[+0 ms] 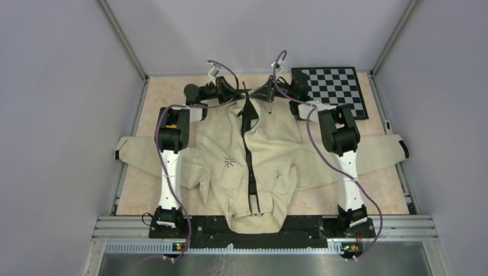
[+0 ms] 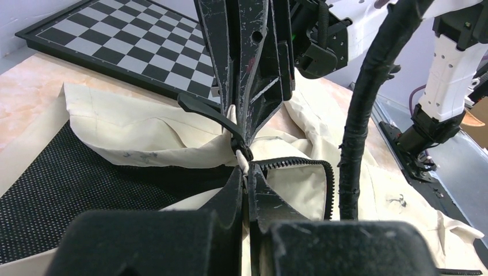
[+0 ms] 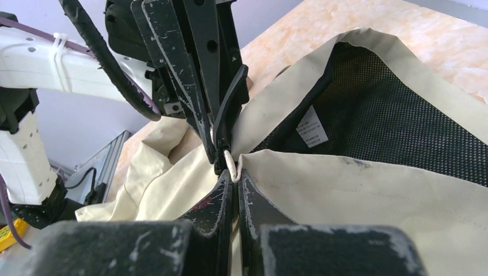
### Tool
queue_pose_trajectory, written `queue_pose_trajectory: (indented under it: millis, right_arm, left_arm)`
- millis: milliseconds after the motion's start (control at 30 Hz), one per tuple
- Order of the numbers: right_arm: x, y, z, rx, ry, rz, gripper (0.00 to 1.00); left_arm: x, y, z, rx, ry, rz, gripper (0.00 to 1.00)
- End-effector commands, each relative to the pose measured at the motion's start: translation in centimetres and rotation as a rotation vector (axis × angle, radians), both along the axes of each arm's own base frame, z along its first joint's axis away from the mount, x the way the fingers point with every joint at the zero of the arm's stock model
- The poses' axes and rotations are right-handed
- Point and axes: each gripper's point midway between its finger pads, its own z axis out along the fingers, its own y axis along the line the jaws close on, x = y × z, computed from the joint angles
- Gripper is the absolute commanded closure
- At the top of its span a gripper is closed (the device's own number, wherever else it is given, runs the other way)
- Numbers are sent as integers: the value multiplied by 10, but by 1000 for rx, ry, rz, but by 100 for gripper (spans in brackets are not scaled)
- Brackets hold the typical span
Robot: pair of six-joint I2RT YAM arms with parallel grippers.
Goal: Zip up the jacket
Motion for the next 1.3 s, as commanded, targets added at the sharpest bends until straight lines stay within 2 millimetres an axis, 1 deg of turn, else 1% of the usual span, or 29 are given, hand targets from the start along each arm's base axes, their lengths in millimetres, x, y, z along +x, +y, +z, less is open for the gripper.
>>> queue_pose_trajectory:
  millis: [0,67,133,200,233,267,367,433,500,567,633,700,733,867,967,1067,1133,1267]
  right_arm:
    - [11,-16,101,127,-223,-142,100]
    - [10,-17,106,140,-233,-149,100]
    - [7,-17,107,139,-243,-136,100]
    - [1,-15,101,125,-262,-97,100]
    - [0,-15,95,113,-265,-87,100]
    - [-1,-14,89,100,-268,-79,100]
    - [-2,-13,77,80,-267,-53,100]
    - [-1,-13,74,75,-264,-53,100]
    - [-1,-13,71,68,-260,-52,100]
    - [0,-12,68,62,-254,-50,100]
    - [1,-12,67,59,-251,-53,100]
    - [2,-13,67,58,-248,-58,100]
    - [2,-13,66,57,-246,-59,100]
    - [2,-12,66,56,-242,-58,100]
    - [2,-10,64,49,-237,-58,100]
    - [2,-8,62,38,-237,-62,100]
    - [2,-8,63,35,-238,-63,100]
    - [1,-7,63,34,-240,-63,100]
  left_arm:
    - [-15,-8,-11,52,-18,-86,100]
    - [-14,-9,-12,55,-15,-82,100]
    - [-10,-10,-10,50,-21,-64,100]
    - [-4,-9,-5,38,-18,-23,99]
    - [-1,-8,3,32,-25,1,96]
    - [5,-7,8,26,-14,36,91]
    - [17,-1,22,10,-15,153,72]
    - [22,3,31,-2,-15,213,57]
    - [24,6,37,-9,8,246,45]
    - [28,8,43,-23,29,286,41]
    - [36,12,49,-44,68,362,36]
    - [42,15,55,-54,92,430,19]
    - [45,15,58,-53,100,468,17]
    - [58,9,67,14,83,637,14]
    - [57,-2,85,21,58,715,15]
    - [62,-11,93,51,33,796,16]
    - [66,-15,92,85,27,837,18]
    - [74,-17,95,106,22,908,30]
